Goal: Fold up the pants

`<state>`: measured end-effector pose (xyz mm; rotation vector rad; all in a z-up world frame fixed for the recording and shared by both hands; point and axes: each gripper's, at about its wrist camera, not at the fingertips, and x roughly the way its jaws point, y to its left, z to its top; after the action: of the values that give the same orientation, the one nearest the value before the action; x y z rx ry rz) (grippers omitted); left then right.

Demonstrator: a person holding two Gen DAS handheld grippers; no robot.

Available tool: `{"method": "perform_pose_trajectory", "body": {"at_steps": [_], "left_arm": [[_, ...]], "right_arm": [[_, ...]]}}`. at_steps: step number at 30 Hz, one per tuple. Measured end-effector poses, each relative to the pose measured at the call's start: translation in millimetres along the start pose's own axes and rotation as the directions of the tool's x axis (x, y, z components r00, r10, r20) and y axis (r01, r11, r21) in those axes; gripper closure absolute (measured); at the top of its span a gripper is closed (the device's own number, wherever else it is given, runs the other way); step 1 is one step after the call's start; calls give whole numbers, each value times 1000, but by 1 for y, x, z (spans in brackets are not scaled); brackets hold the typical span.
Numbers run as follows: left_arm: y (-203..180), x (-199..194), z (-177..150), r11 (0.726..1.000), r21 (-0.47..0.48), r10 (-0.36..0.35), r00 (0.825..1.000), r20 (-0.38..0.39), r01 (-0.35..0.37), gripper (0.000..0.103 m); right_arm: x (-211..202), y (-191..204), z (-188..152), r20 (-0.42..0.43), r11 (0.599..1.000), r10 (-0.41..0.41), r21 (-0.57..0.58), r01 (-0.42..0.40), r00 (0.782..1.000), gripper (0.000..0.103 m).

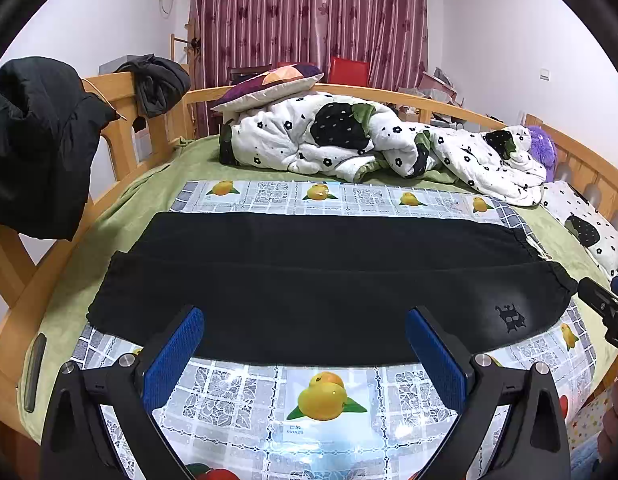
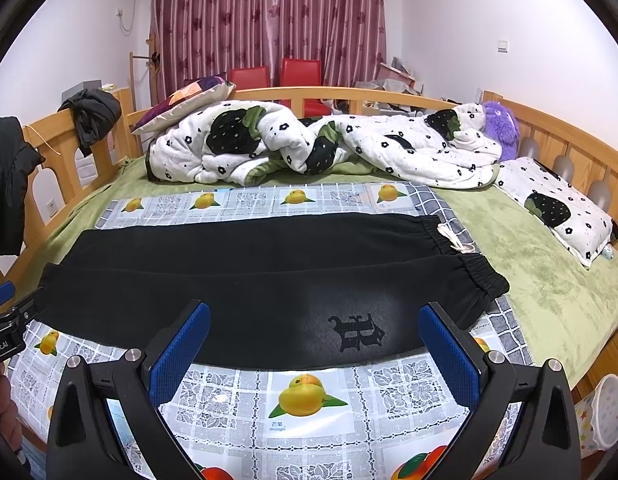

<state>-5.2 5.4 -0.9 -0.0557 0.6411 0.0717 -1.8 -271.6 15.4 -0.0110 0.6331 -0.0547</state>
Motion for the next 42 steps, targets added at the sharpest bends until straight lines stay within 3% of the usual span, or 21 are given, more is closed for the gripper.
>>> {"method": "perform_pose_trajectory", "body": {"at_steps": [14, 21, 28, 30, 32, 36, 37, 39, 40, 42], "left_arm": [[-8, -1, -2, 1000, 20, 11, 1000, -1, -10, 1], [3, 0, -2, 999, -53, -9, 1000, -26, 8, 1], [20, 10, -23, 998, -43, -45, 997, -56, 42, 1], [28, 19, -33, 997, -64, -42, 994, -106, 35, 1], [40, 29, -42, 994, -80, -79, 987, -137, 68, 6], [70, 52, -71, 992, -117, -60, 989, -138, 44, 6], [79, 62, -78, 988, -149, -74, 986, -150, 52, 7], [98, 81, -88, 972, -218, -125, 978, -170, 86, 18], [107, 94, -91, 957, -270, -166, 965, -203, 107, 36], [116, 112, -93, 935, -329, -221, 941, -254, 131, 38]], "right_arm": [[-2, 0, 2, -14, 1000, -5, 3, 5, 1000, 0], [-12, 8, -4, 17, 999, 40, -23, -40, 999, 0], [39, -15, -59, -80, 994, 106, 18, -105, 991, 0], [54, -22, -80, -82, 992, 125, 40, -122, 989, 0], [69, -26, -87, -133, 995, 95, 50, -89, 986, 1], [78, -33, -88, -150, 997, 72, 20, -70, 986, 1], [81, -36, -88, -161, 998, 60, 24, -57, 985, 1], [84, -46, -89, -173, 997, 52, 60, -42, 984, 2], [87, -52, -90, -173, 994, 57, 100, -40, 983, 4], [95, -61, -92, -185, 988, 57, 154, -28, 981, 13]]}}
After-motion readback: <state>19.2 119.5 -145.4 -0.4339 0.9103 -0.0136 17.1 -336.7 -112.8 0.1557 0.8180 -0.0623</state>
